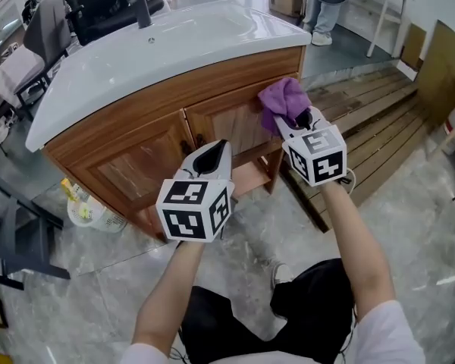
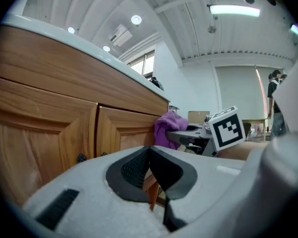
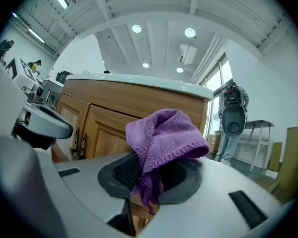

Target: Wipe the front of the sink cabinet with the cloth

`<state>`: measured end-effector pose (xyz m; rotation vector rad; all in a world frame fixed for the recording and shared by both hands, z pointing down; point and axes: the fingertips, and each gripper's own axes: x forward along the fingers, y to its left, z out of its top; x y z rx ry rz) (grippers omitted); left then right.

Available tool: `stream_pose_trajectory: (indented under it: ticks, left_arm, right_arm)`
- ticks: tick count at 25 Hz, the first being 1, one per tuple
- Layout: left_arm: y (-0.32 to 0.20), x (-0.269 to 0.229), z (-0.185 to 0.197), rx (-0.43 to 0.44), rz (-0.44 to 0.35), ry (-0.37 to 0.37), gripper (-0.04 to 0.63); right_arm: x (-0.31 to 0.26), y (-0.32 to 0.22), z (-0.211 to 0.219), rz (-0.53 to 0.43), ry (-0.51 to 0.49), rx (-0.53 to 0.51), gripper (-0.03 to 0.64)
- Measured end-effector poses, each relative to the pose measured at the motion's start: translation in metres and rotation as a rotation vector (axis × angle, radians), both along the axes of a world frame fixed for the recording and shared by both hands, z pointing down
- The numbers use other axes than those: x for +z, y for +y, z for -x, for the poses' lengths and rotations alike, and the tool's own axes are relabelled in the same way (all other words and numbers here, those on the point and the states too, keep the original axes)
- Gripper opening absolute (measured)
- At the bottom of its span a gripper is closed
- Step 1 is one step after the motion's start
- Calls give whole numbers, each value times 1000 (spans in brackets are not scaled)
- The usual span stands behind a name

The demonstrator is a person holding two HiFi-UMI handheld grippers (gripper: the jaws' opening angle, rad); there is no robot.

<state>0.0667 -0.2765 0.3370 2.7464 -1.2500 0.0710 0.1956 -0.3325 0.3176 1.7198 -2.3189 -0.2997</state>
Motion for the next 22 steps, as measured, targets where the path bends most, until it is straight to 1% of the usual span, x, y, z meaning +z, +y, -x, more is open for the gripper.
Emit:
stream_pose_trajectory:
  ticks: [5,8,10,12,14,19,22]
  left_arm:
    - [0,3,10,-25,7,0,6]
    - [1,5,15,-39,13,7,6]
    - [1,6,19,-45,16,9,6]
    - [1,6,25,-57,16,10,6]
    - [2,6,35,-76,18,13,6]
    - [4,11,66,-132,28,13,5]
    - [8,15,88,-171,31,10,5]
  right_arm:
    - [1,-9,-40,25,-36,88,74]
    - [0,-7,-44,32,-50,91,74]
    - [-3,-3,-36,27,-37,72,74]
    - [-9,4,-19,21,-42,26,74]
    - [-12,13,5,26,-56,-44,74]
    - [-3,41,73,41,-17,-173,74]
    - [4,57,121,51,-33,-264,74]
